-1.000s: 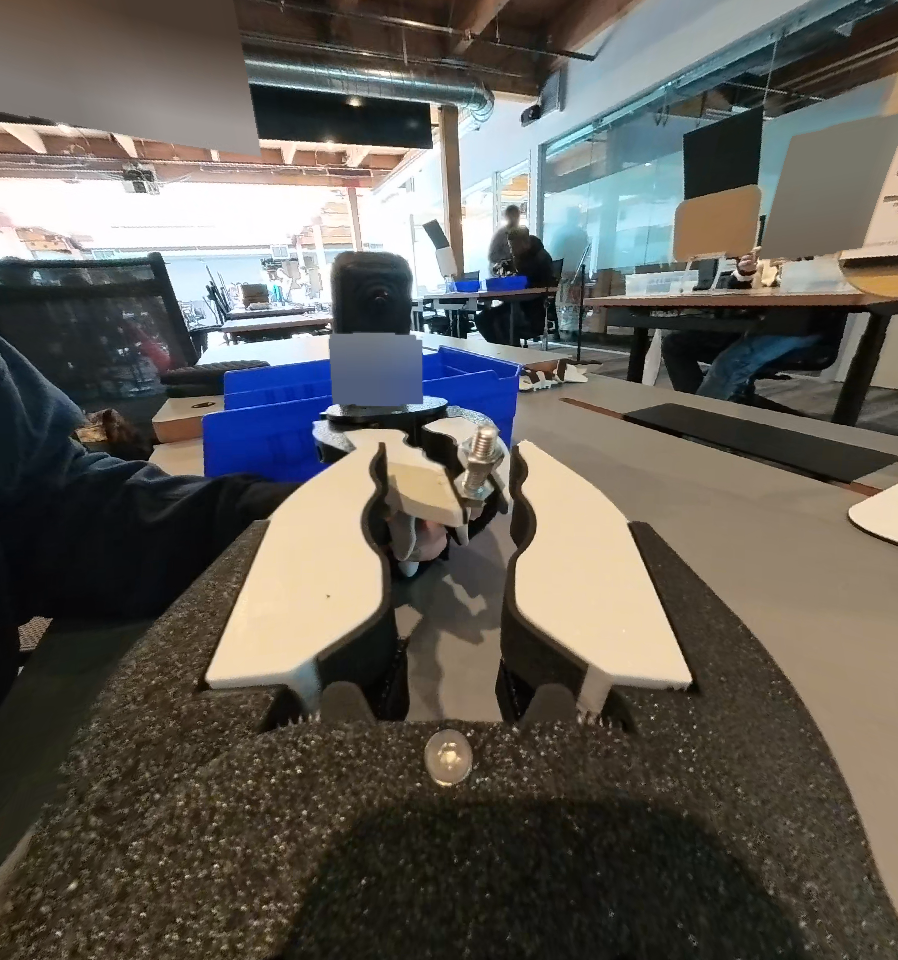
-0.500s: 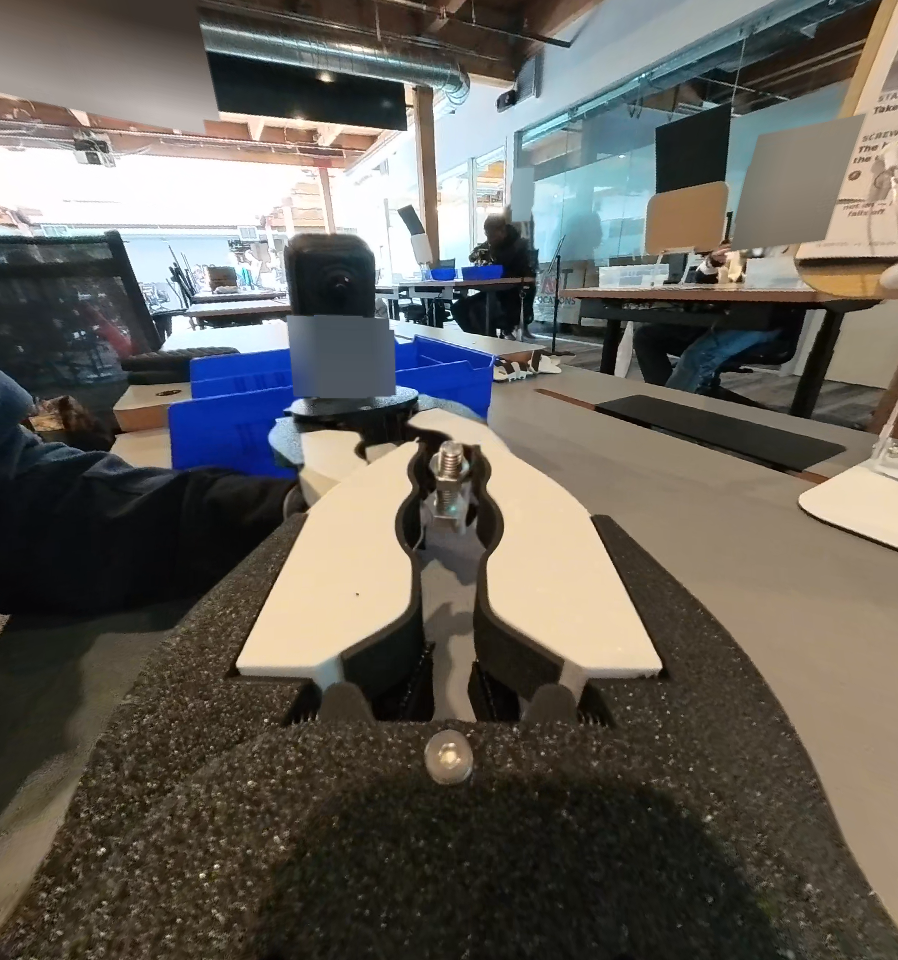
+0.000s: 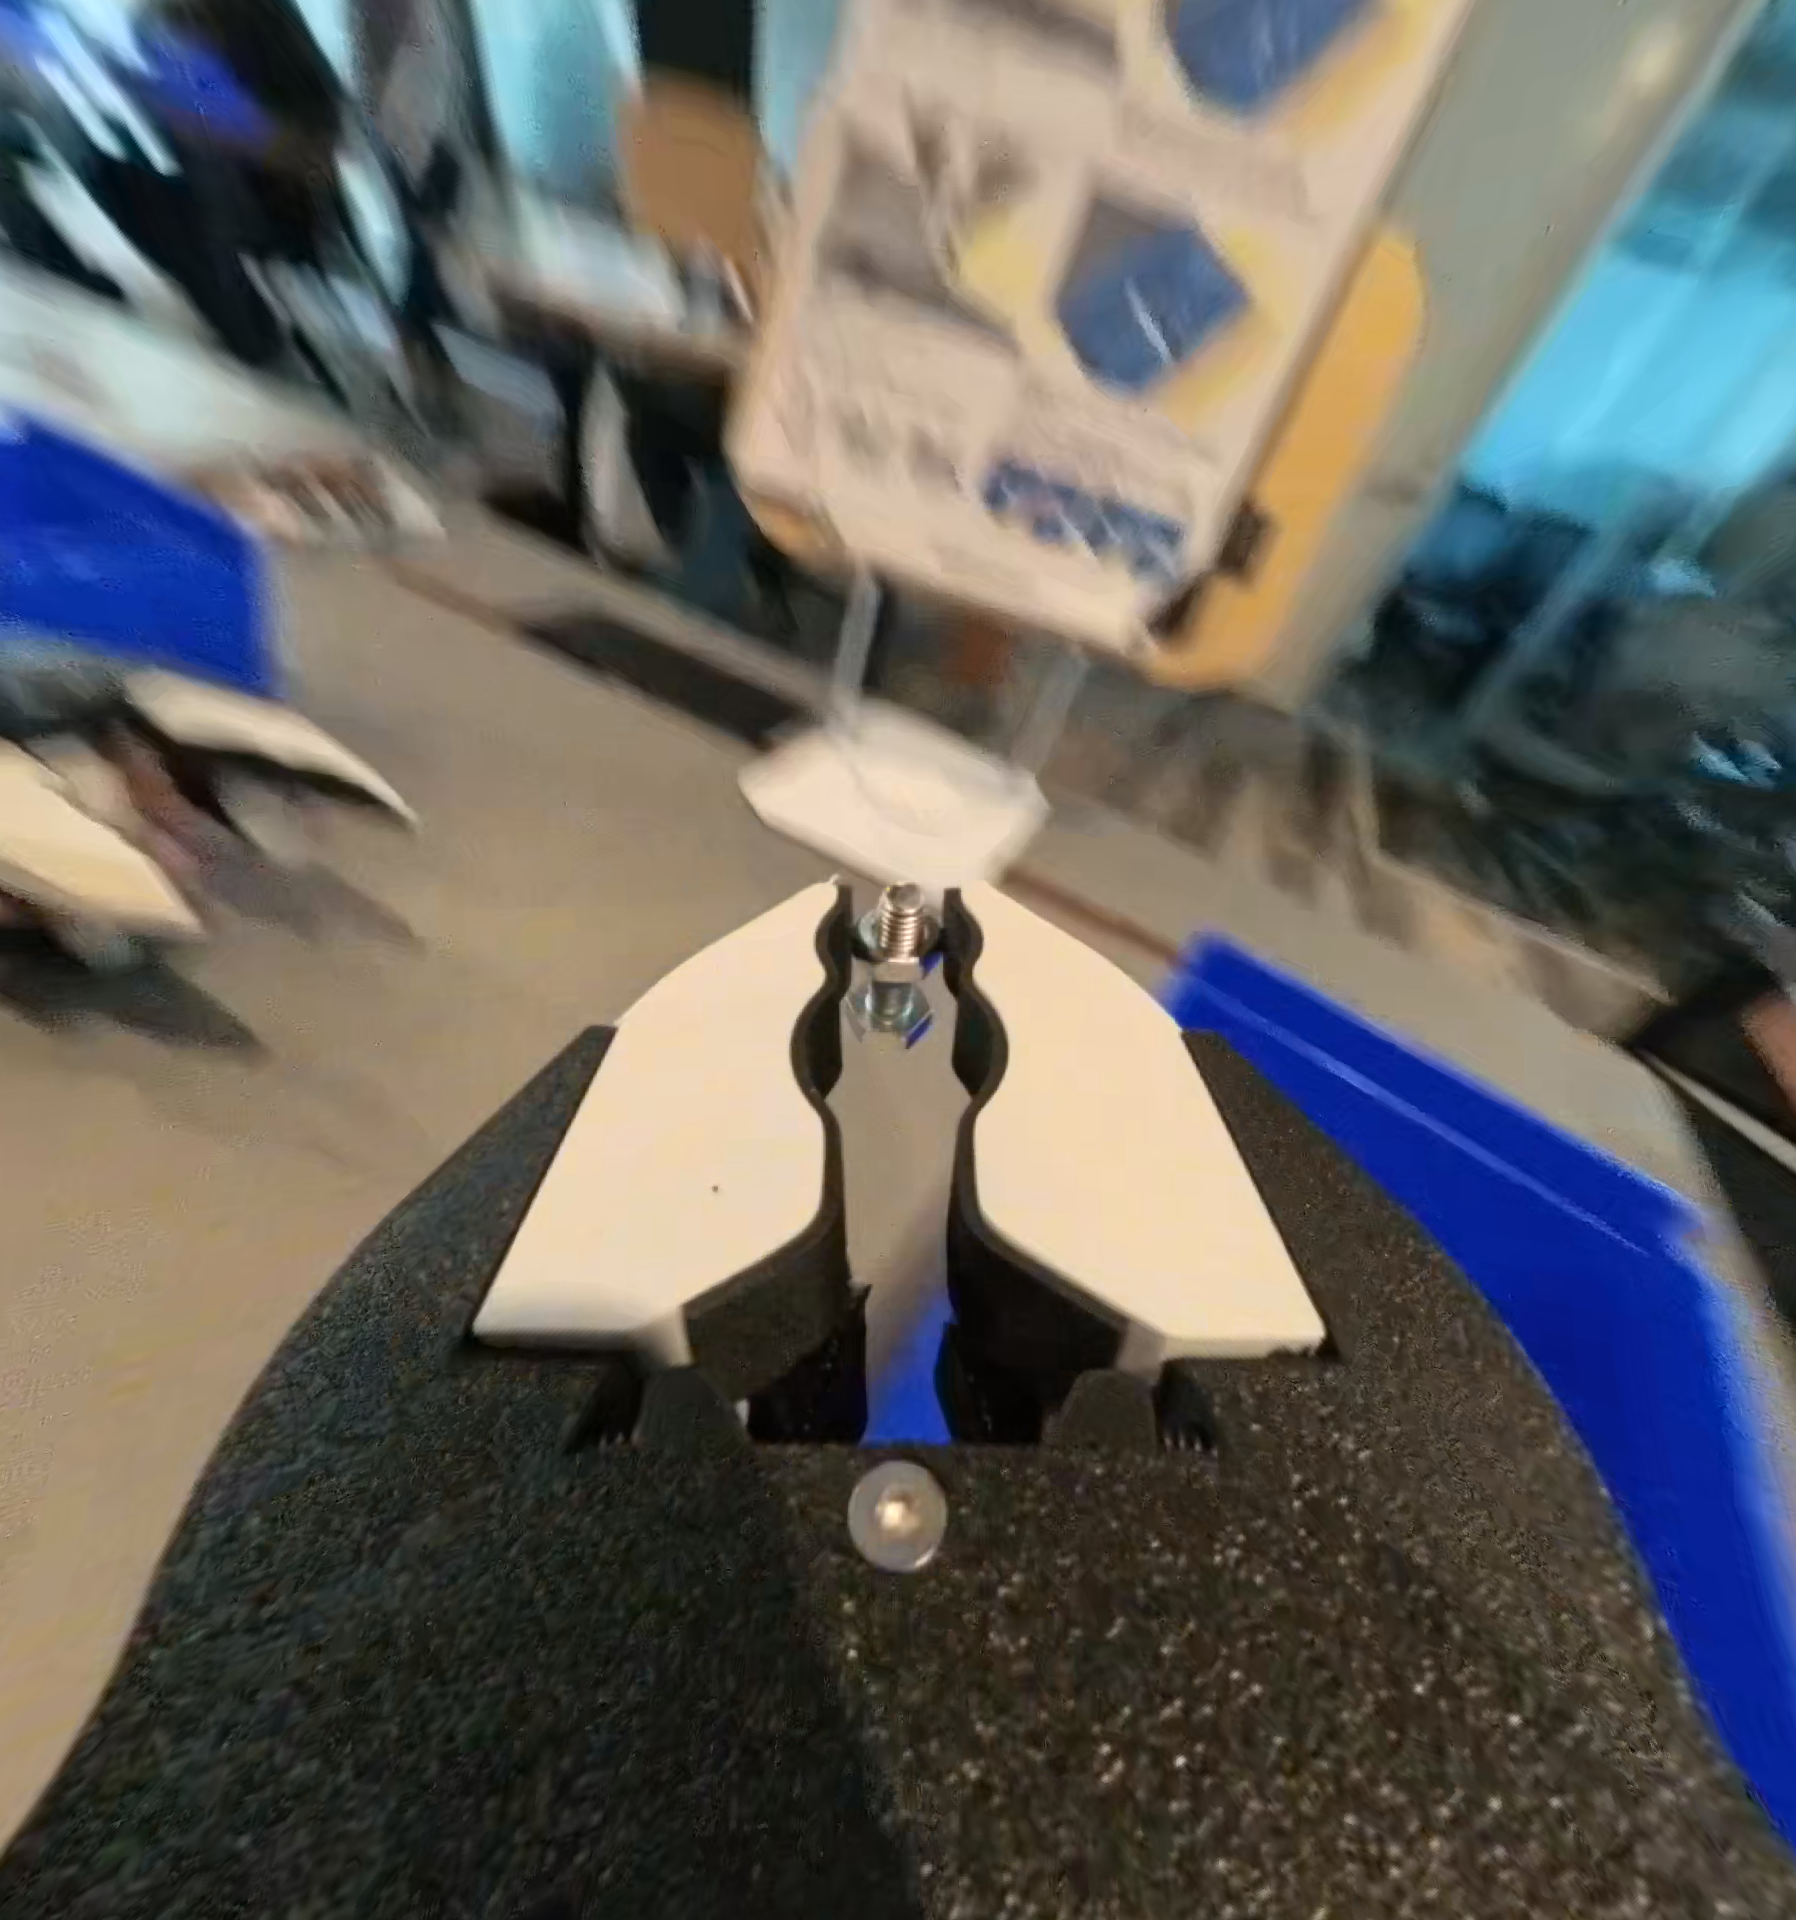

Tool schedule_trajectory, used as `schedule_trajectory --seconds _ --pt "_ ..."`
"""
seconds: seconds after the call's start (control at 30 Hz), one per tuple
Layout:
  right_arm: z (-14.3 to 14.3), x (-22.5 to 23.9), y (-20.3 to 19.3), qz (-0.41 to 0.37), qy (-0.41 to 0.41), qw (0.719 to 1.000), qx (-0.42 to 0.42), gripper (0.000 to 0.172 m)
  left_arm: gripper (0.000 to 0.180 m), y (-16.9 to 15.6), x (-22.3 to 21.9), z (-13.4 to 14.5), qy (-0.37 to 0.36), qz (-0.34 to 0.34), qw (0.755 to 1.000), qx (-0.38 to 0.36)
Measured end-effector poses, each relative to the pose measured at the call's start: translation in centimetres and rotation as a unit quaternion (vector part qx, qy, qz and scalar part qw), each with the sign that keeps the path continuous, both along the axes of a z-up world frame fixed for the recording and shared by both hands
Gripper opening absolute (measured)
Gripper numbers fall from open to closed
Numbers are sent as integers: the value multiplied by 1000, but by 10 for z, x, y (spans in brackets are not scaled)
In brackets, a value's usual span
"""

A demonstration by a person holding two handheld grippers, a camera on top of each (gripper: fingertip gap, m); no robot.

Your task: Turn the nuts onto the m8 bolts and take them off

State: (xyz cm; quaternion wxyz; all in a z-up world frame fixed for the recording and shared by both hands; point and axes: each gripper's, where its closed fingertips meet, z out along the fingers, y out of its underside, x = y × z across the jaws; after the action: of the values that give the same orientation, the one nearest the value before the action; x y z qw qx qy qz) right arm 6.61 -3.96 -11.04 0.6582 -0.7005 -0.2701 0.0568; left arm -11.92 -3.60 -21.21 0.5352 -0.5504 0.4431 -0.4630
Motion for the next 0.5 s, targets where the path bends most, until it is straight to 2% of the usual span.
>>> schedule_trajectory --seconds 0.1,0.2,0.3,0.4,0.5 --pt "-48 71 16 -83 -132 979 -133 16 75 6 0 -4 20 25 999 16" --pt "-96 108 25 -102 -199 940 -256 16 75 5 2 -7 35 29 999 27" --pt "-139 128 26 -103 -243 894 -363 16 74 4 4 -8 44 30 998 36" --pt "-171 136 23 -91 -280 854 -429 16 73 4 4 -9 48 31 998 38" --pt "-188 137 22 -85 -291 835 -459 17 74 4 4 -9 46 32 998 37"
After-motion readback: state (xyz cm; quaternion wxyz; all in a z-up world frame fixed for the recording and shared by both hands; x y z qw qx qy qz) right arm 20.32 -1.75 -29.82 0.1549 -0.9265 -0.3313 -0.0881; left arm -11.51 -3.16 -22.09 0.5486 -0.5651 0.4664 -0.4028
